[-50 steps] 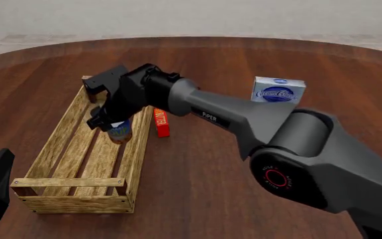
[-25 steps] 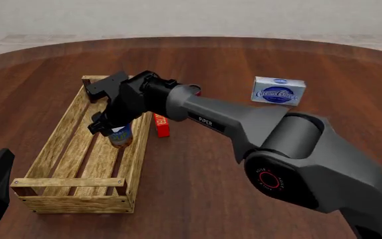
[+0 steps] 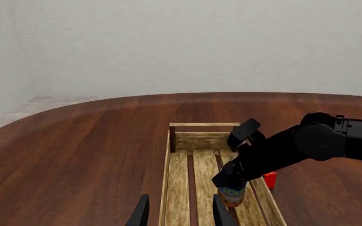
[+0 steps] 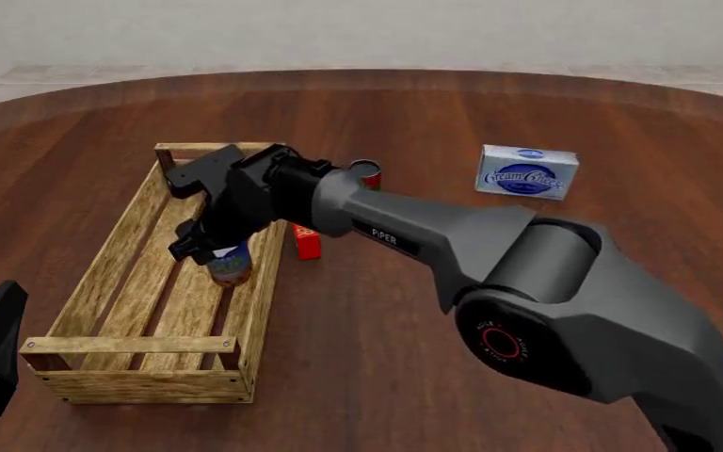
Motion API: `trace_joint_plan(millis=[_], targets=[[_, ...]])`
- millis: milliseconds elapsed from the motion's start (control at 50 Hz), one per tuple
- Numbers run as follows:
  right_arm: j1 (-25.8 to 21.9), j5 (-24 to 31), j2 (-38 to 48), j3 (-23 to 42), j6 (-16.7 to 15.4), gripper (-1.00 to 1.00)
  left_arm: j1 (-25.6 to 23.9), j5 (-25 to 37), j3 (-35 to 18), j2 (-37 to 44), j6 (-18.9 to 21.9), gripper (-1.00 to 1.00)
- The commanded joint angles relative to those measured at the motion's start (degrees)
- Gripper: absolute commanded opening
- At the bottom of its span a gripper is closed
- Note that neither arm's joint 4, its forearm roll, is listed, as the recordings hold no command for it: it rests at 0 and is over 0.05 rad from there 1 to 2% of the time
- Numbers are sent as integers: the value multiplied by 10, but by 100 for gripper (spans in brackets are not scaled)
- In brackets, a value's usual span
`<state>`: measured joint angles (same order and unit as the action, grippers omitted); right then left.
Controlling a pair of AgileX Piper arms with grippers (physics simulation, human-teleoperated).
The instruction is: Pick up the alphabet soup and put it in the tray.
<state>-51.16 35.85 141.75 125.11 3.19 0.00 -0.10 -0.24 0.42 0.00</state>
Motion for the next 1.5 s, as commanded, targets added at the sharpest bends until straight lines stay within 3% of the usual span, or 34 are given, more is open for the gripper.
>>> trace_joint_plan(millis=[20, 640, 680, 700, 1120, 1500], targets=[[2, -3, -2, 3, 12, -100, 0, 0, 0, 0, 0, 100], [1, -6, 10, 4, 17, -100, 0, 0, 0, 0, 0, 100], [17, 16, 27, 36, 2, -100, 0, 0, 0, 0, 0, 100], [7, 10, 20, 24, 8, 100, 0, 0, 0, 0, 0, 100], [8, 17, 18, 33, 18, 100, 0, 0, 0, 0, 0, 100], [12, 17, -85, -25, -13, 100, 0, 0, 0, 0, 0, 100]])
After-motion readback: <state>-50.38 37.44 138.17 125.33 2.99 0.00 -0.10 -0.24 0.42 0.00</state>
